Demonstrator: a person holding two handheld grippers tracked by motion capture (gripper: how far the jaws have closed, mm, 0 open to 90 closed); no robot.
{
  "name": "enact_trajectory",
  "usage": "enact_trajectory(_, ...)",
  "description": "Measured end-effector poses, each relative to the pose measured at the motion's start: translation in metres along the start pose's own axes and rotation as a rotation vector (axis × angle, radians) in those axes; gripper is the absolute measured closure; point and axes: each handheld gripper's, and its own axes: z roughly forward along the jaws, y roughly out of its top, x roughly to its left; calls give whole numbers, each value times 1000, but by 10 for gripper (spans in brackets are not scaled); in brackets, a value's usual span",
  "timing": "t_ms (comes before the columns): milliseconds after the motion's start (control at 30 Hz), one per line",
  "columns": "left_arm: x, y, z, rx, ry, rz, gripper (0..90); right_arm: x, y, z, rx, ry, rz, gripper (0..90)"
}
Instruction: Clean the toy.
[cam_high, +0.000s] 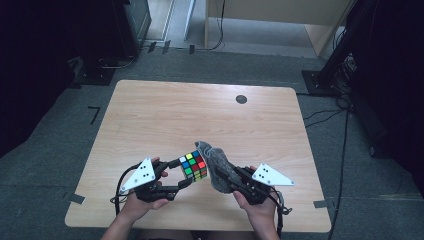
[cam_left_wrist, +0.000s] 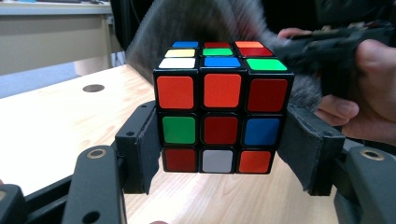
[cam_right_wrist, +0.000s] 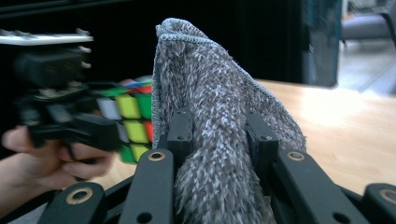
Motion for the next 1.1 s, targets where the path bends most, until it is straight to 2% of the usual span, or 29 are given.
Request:
enact_trajectory(67,0,1,0,-11,-12,-13,350,6,1,4,29,41,-30,685)
enact_trajectory(133,2,1,-2,-19,-1,-27,349,5,-6,10,70,63,-23,683)
enact_trajectory(200,7,1,-6,-58,0,-72,349,-1,-13,13,114,39,-3,687)
enact_trajectory(267,11,2,-10,-96,3,-108,350,-5,-21,15,140,-16,29,691)
enact_trajectory(333,12,3,-11,-117,8,-126,350,-4,-25,18,129,1,64,692)
enact_trajectory(467,11,0,-8,-144,-3,-162,350,19,-26,28,122,54,-7,691)
enact_trajectory(567,10,-1,-6,-156,-16,-192,350,32,-30,36,137,93,-33,692)
enact_trajectory(633,7,-1,-4,-149,-9,-182,350,41,-35,42,165,142,-62,690)
enact_trajectory(700,6,-1,-4,-152,-12,-179,350,49,-38,46,189,147,-116,689)
enact_trajectory(767,7,0,-6,-153,0,-172,349,49,-36,45,186,110,-133,689)
enact_trajectory(900,9,0,-7,-159,3,-179,350,29,-30,31,107,-17,-38,690)
enact_trajectory(933,9,-1,-6,-157,3,-180,350,26,-30,29,91,-44,-35,690)
enact_trajectory(967,8,-1,-5,-153,4,-178,350,26,-30,28,84,-52,-34,689)
enact_trajectory(1033,6,-2,-2,-140,3,-169,350,31,-32,32,92,-21,-35,682)
enact_trajectory(1100,2,-2,1,-113,29,-143,349,39,-36,39,116,35,-61,664)
